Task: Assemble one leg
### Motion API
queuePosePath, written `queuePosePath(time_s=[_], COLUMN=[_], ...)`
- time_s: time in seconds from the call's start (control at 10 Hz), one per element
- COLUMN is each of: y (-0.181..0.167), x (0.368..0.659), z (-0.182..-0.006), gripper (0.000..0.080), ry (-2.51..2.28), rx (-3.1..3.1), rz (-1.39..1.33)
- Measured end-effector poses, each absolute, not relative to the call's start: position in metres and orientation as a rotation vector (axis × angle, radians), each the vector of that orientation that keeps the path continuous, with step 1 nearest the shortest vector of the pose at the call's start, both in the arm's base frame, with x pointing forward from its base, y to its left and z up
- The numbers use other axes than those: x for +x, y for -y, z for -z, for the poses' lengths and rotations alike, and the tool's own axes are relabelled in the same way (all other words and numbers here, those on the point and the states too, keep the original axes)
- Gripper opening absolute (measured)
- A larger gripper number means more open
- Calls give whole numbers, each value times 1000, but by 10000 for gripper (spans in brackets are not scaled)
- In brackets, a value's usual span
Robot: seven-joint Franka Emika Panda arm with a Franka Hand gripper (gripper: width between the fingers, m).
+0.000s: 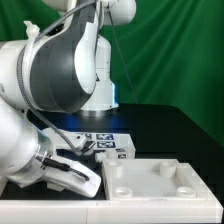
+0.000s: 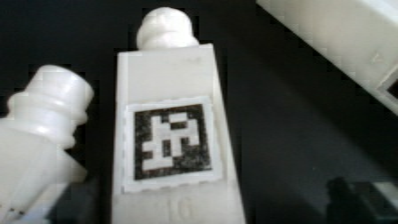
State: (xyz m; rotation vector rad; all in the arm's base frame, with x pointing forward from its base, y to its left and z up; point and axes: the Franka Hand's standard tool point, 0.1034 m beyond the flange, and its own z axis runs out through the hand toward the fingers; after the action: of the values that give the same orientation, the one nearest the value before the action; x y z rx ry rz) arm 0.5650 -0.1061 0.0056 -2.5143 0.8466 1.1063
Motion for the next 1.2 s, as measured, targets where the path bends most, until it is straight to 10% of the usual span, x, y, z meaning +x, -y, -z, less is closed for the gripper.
queuePosePath(time_s=[0.2,0.6,1.0,1.2], y=[106,108,63,67], x=[565,575,621,633], z=[-6,-14,-101,-101], gripper=[304,304,304,304], ry=[-847,-843,-850,-892], rx=[-2514,-2533,-2673,-2721], rz=[-1106,-1068,-747,-563])
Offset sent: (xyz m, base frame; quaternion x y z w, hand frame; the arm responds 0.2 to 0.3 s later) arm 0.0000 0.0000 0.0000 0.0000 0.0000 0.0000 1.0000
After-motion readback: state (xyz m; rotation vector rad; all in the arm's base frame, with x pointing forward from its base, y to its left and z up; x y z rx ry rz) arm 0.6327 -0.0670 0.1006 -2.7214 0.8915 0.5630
